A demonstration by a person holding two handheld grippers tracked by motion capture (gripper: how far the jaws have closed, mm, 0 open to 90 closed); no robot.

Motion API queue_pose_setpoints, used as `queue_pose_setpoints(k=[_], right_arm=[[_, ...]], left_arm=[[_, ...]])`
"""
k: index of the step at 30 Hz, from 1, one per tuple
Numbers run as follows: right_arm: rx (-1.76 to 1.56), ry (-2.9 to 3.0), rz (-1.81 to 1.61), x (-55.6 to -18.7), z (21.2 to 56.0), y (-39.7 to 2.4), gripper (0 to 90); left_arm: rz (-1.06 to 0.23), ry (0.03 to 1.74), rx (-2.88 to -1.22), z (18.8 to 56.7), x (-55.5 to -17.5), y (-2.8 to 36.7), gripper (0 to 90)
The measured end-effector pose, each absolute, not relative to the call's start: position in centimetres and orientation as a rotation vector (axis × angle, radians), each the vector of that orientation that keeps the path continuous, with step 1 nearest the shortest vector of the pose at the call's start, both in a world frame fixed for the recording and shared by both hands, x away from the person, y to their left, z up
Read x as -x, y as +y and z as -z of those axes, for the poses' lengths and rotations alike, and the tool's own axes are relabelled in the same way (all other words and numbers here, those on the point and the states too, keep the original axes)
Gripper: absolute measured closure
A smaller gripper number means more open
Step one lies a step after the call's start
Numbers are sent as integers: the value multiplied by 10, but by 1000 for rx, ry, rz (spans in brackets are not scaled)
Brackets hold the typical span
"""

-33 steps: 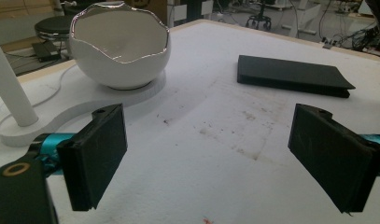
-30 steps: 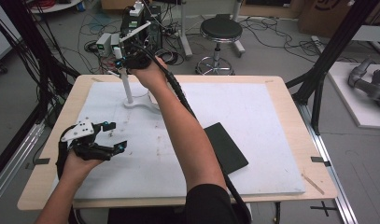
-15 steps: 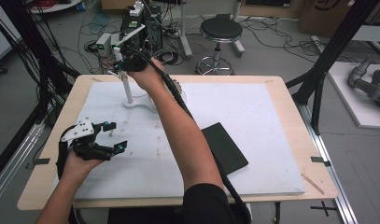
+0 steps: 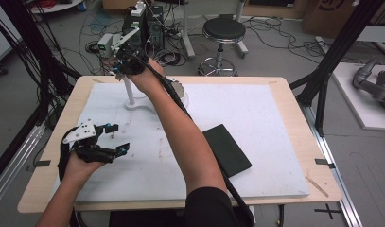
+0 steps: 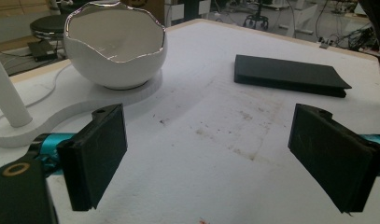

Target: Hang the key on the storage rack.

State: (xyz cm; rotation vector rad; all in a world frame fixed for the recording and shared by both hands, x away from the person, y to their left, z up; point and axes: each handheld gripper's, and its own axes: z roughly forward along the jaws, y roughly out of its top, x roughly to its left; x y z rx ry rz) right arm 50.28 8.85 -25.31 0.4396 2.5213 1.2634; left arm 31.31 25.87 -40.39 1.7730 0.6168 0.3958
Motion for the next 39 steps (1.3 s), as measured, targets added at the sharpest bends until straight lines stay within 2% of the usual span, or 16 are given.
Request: queue_pose_setpoints(k=[3, 4, 5, 6, 7, 9, 10, 11, 12, 13, 18, 21, 23, 25, 30, 39], right_arm=[[-459, 2524, -1276, -502, 251, 86, 900], [-469, 2510, -1300, -501, 249, 82, 851], [-469, 2510, -1300, -501, 249, 82, 851], [-480, 2496, -1312, -500, 249, 79, 811], [-480, 2471, -1336, -498, 248, 71, 729], [-483, 2456, -1343, -497, 248, 68, 693], [-512, 2445, -1351, -492, 248, 56, 625], [-512, 2445, -1351, -492, 248, 56, 625], [-519, 2433, -1352, -489, 248, 49, 582], [-539, 2421, -1338, -483, 246, 35, 530], [-538, 2415, -1357, -471, 241, -1, 452], [-590, 2423, -1419, -458, 237, -46, 358], [-598, 2416, -1431, -456, 237, -55, 326], [-658, 2430, -1458, -443, 240, -95, 269], [-709, 2402, -1497, -427, 252, -143, 232], [-745, 2339, -1544, -390, 282, -219, 220]], left_arm=[[-395, 618, -1772, 404, -313, 259, 117], [-395, 616, -1775, 404, -313, 258, 117], [-395, 616, -1777, 404, -313, 258, 117], [-392, 617, -1778, 405, -313, 258, 117], [-391, 618, -1778, 405, -313, 258, 117], [-394, 621, -1781, 405, -314, 258, 117], [-393, 622, -1782, 405, -314, 258, 117], [-394, 620, -1782, 405, -314, 257, 117], [-395, 623, -1786, 404, -314, 257, 117], [-396, 620, -1786, 404, -314, 256, 117], [-396, 612, -1795, 404, -314, 252, 117], [-393, 607, -1804, 405, -313, 248, 117], [-389, 610, -1807, 405, -313, 246, 117], [-397, 618, -1809, 405, -312, 245, 117], [-396, 630, -1804, 404, -313, 242, 117], [-401, 627, -1763, 391, -319, 237, 117]])
